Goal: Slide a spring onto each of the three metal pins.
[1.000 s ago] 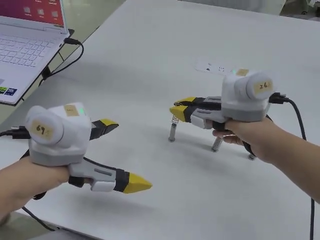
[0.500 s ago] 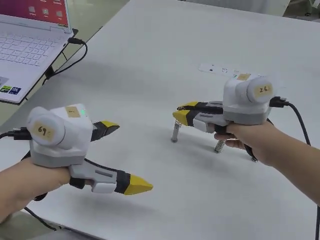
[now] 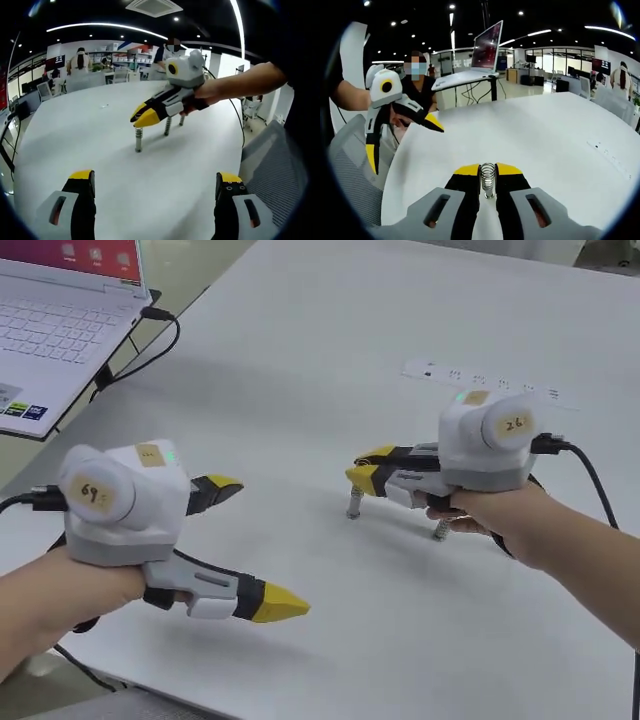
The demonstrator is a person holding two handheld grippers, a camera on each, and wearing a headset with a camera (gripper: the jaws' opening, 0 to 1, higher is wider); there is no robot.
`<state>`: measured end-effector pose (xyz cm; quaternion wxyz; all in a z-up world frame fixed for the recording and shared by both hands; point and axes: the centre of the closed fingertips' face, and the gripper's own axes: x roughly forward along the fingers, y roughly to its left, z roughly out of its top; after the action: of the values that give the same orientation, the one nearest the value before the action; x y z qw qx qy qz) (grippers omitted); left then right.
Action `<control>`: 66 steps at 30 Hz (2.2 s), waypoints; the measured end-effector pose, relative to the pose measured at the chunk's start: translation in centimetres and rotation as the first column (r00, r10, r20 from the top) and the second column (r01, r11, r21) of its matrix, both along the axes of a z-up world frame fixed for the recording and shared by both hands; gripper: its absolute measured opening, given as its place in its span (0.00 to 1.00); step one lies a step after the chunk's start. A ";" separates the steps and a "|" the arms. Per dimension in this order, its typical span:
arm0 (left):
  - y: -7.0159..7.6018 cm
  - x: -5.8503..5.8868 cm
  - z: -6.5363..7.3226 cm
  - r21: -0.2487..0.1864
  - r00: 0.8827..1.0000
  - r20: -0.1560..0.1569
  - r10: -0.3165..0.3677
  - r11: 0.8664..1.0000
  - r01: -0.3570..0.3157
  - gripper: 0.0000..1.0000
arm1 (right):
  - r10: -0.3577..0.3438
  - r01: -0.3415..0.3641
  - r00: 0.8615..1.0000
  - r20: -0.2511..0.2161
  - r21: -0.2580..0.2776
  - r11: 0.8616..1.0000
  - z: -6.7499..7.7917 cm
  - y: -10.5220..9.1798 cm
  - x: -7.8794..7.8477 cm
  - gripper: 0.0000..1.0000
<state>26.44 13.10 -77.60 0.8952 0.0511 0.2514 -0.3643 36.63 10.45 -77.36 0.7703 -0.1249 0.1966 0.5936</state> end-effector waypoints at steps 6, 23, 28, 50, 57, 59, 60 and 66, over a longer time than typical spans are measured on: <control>0.0 -0.3 -0.3 0.002 1.000 -0.006 -0.001 1.000 0.001 0.98 | 0.014 -0.013 1.000 0.019 -0.043 0.999 -1.3 0.0 -0.2 0.09; 0.1 -0.4 -0.5 0.013 1.000 -0.013 -0.002 1.000 0.002 0.98 | 0.021 -0.021 1.000 -0.002 -0.093 0.995 -3.4 -0.2 -0.5 0.09; 0.1 -0.4 -0.5 0.014 1.000 -0.014 -0.001 1.000 0.001 0.98 | 0.026 -0.026 1.000 -0.001 -0.111 0.993 -4.1 -0.4 -0.5 0.09; -1.7 1.0 0.5 -0.001 1.000 0.014 -0.028 1.000 0.028 0.96 | 0.026 -0.025 1.000 0.006 -0.123 0.992 -3.9 -0.9 -0.2 0.14; -2.0 0.8 0.4 -0.001 0.999 0.008 -0.031 1.000 0.031 0.95 | 0.040 -0.036 0.999 0.035 -0.107 0.994 -2.5 -1.5 -1.0 0.16; -2.0 0.8 0.3 0.003 0.999 0.010 -0.031 1.000 0.031 0.94 | 0.045 -0.040 0.998 0.043 -0.098 0.994 -2.0 -1.8 -1.3 0.17; -2.0 0.9 0.2 0.004 1.000 0.007 -0.026 1.000 0.026 0.94 | 0.043 -0.039 0.998 0.042 -0.092 0.995 -1.8 -2.0 -1.4 0.17; -3.2 1.3 1.0 -0.018 0.999 0.026 -0.033 0.999 0.034 0.94 | 0.008 -0.005 0.998 0.059 -0.063 0.998 -0.7 -3.5 -1.6 0.27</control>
<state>27.77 9.86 -76.55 0.8926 0.0516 0.2358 -0.3809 35.07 6.91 -78.07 0.7696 -0.1673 0.1918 0.5857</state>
